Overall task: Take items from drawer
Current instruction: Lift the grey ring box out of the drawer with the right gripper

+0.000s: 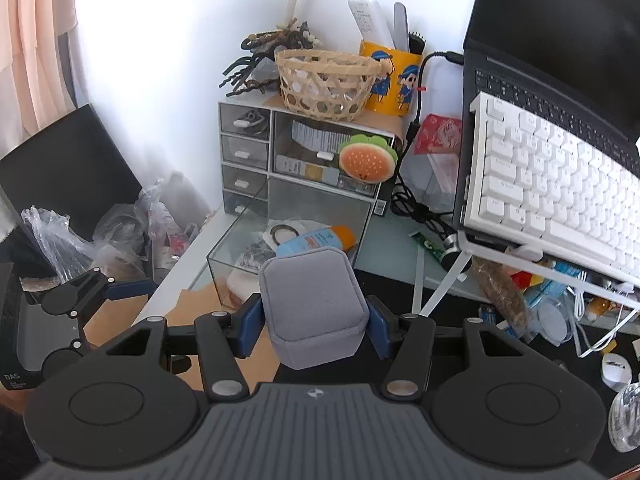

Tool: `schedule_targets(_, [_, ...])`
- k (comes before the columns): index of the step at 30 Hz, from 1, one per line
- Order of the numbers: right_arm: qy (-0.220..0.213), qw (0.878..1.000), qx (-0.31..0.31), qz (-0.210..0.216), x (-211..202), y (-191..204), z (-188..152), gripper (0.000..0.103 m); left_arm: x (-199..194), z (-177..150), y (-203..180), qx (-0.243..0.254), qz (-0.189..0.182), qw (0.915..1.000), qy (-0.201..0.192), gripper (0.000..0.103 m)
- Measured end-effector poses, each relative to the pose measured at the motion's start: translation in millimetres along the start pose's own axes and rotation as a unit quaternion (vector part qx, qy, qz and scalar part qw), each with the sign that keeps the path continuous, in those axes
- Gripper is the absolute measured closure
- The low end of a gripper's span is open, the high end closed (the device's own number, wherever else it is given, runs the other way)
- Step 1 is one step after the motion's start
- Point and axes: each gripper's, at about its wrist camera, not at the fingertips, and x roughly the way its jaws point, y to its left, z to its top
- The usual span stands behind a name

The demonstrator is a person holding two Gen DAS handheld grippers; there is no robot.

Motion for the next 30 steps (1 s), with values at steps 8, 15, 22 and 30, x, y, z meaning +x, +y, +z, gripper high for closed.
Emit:
schedule_targets(8, [0.008, 1.000, 0.009, 0.003, 11, -3, -11, 0.045, 3, -2, -2, 0.008, -0.003, 0.9999, 0.005, 0.000])
schedule_targets(15, [0.017, 1.000, 0.015, 0.008, 26, -6, -21, 0.045, 6, -3, -4, 0.012, -0.002, 0.9999, 0.010, 0.000])
schedule_targets(22, [0.033, 0.999, 0.027, 0.009, 44, -12, -34, 0.045, 6, -3, -6, 0.015, -0.001, 0.9998, 0.011, 0.000])
schedule_targets(30, [0.052, 0.997, 0.052, 0.004, 69, -19, -49, 0.045, 8, -4, -2, 0.011, 0.004, 0.9998, 0.013, 0.000])
